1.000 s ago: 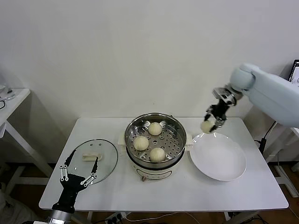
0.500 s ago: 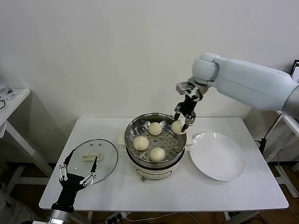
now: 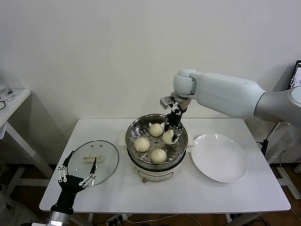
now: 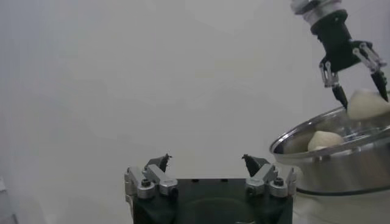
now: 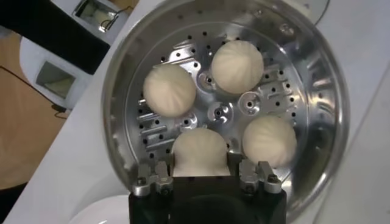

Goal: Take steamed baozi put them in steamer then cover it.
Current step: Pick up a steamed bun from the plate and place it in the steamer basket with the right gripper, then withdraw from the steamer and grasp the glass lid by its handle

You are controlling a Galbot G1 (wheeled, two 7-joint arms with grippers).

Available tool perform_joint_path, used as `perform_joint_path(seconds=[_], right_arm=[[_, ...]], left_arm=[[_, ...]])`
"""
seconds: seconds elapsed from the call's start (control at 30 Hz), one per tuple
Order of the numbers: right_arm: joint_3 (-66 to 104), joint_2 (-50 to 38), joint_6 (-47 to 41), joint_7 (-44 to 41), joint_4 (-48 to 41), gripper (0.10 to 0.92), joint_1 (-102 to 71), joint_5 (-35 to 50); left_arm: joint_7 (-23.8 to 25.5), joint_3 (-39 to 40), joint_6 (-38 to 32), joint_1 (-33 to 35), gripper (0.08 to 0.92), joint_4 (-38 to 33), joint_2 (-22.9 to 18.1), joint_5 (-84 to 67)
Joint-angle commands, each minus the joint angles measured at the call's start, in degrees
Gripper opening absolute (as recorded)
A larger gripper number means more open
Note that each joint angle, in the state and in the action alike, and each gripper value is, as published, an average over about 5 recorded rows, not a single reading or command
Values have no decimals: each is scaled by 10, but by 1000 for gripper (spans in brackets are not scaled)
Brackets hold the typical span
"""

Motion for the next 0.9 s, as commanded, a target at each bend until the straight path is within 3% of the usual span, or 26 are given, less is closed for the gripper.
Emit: perform_joint_path(seconds=[0.03,0.2,0.47,0.7,0.77,0.9], right_arm=[[-7,20,-1,7,-26,612,-29,-24],[-4,16,0,14,-28,637,-34,-32],[13,9,1,24,-13,801,-33,-30],[94,-69,10,36,67,822,-13,-9],[132,-107,21,64,96,823,-16,13],[187,-200,76,265,166,823,-46,67]], left_arm=[[-1,-1,0,1,823,1,0,0],[-1,-1,0,1,823,0,0,0],[-3,-2,4,-1,823,-1,1,0],[-5,-1,5,-5,823,-4,5,18],[-9,0,3,-9,823,-2,7,32],[-24,3,-1,-28,823,8,15,70]])
